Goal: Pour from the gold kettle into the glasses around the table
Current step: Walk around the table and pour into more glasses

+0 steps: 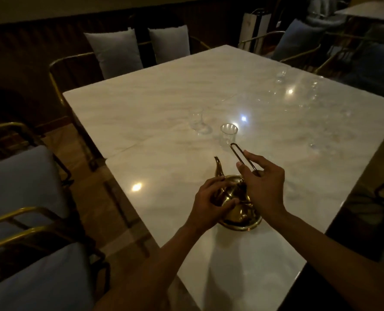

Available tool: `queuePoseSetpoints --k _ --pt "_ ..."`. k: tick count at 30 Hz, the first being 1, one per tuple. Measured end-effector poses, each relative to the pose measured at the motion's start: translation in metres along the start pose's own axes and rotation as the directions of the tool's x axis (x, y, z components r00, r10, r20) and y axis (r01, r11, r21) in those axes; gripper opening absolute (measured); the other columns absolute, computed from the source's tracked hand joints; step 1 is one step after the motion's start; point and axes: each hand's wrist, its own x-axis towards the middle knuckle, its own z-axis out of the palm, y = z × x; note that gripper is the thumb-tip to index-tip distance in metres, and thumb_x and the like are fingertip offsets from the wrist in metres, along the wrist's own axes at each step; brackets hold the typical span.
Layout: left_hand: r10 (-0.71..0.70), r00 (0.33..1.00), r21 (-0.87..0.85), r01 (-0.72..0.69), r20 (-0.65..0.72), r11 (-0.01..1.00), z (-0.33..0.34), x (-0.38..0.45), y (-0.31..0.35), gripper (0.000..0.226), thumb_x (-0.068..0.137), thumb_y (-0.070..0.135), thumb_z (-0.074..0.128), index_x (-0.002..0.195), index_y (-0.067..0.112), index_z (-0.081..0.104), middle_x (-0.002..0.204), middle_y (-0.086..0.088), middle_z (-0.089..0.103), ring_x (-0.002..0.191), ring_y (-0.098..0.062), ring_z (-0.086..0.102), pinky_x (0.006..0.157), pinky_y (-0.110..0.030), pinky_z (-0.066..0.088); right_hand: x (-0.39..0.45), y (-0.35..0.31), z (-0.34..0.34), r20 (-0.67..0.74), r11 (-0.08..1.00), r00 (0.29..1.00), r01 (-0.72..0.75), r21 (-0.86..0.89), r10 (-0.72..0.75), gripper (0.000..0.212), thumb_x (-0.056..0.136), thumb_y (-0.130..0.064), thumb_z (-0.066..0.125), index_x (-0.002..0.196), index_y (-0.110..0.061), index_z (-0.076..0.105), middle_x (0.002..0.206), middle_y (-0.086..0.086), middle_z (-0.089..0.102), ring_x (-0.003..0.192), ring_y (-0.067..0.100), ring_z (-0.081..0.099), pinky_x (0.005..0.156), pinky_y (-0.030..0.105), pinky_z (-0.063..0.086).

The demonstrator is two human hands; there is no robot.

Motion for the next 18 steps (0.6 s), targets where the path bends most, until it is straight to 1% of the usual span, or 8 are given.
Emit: queuePoseSetpoints --k 2,4,8,10,12,15,16,18 --pt "-0.006 0.999 -0.003 0.007 0.033 1.000 -0.013 -0.004 -0.002 0.046 0.074 0.040 0.076 0.118 0.034 0.065 0.134 0.007 0.055 0.128 -0.012 0.050 0.103 -0.046 0.049 -0.011 -0.003 0.009 -0.037 1.000 0.999 -0.011 -0.001 0.010 0.037 0.086 -0.018 0.072 0.122 -0.017 0.066 0.098 0.005 0.071 0.037 0.004 0.047 0.046 0.011 0.042" --pt "-0.010 0.998 -0.025 0.011 0.059 1.000 -0.023 -0.009 -0.003 0.047 0.074 0.036 0.077 0.119 0.027 0.067 0.132 0.006 0.056 0.127 -0.010 0.051 0.103 -0.046 0.050 -0.022 -0.006 0.017 -0.078 1.000 0.996 -0.030 0.003 0.030 0.036 0.085 -0.018 0.072 0.121 -0.019 0.067 0.105 0.000 0.073 0.039 0.005 0.047 0.048 0.014 0.045" --pt "-0.007 0.993 -0.051 0.013 0.116 0.999 -0.039 -0.012 -0.003 0.047 0.075 0.029 0.079 0.120 0.024 0.068 0.130 0.013 0.055 0.124 -0.004 0.052 0.103 -0.041 0.051 -0.034 -0.014 0.029 -0.143 0.998 0.987 -0.063 0.027 0.066 0.035 0.084 -0.017 0.073 0.119 -0.019 0.068 0.108 -0.009 0.072 0.040 0.004 0.045 0.047 0.013 0.044" --pt "-0.006 0.992 -0.050 0.012 0.128 0.999 -0.044 -0.009 -0.003 0.045 0.076 0.024 0.080 0.120 0.023 0.068 0.128 0.015 0.055 0.122 0.000 0.052 0.103 -0.036 0.050 -0.034 -0.017 0.034 -0.160 0.996 0.984 -0.077 0.035 0.082 0.035 0.084 -0.016 0.073 0.118 -0.019 0.069 0.106 -0.013 0.071 0.041 0.004 0.045 0.047 0.013 0.045" --pt "0.008 0.990 -0.047 -0.002 0.139 0.999 -0.049 -0.003 -0.004 0.044 0.076 0.022 0.081 0.119 0.021 0.069 0.127 0.016 0.055 0.121 0.003 0.051 0.103 -0.031 0.050 -0.032 -0.018 0.039 -0.179 0.995 0.980 -0.086 0.041 0.092 0.034 0.084 -0.016 0.073 0.118 -0.021 0.069 0.106 -0.011 0.071 0.042 0.007 0.046 0.047 0.013 0.046" --pt "0.031 0.987 -0.029 -0.027 0.160 0.999 -0.054 0.009 -0.005 0.049 0.074 0.034 0.079 0.120 0.019 0.068 0.127 0.015 0.056 0.122 0.002 0.051 0.103 -0.026 0.048 -0.025 -0.019 0.046 -0.206 0.995 0.974 -0.093 0.030 0.097 0.034 0.084 -0.018 0.073 0.118 -0.023 0.069 0.105 -0.005 0.073 0.040 0.006 0.044 0.047 0.015 0.046" --pt "0.032 0.985 -0.022 -0.028 0.171 0.999 -0.056 0.014 -0.006 0.051 0.074 0.035 0.079 0.121 0.019 0.068 0.126 0.017 0.055 0.121 0.003 0.051 0.102 -0.023 0.048 -0.022 -0.019 0.048 -0.217 0.995 0.971 -0.094 0.031 0.099 0.035 0.084 -0.018 0.073 0.118 -0.022 0.069 0.103 -0.005 0.073 0.041 0.007 0.045 0.047 0.016 0.046" --pt "0.044 0.981 -0.014 -0.042 0.190 0.999 -0.060 0.026 -0.009 0.048 0.075 0.028 0.082 0.120 0.019 0.068 0.125 0.020 0.053 0.120 0.006 0.050 0.101 -0.017 0.045 -0.014 -0.018 0.053 -0.236 0.995 0.967 -0.089 0.054 0.099 0.035 0.084 -0.018 0.073 0.118 -0.022 0.068 0.095 -0.002 0.071 0.039 0.007 0.043 0.046 0.016 0.044"
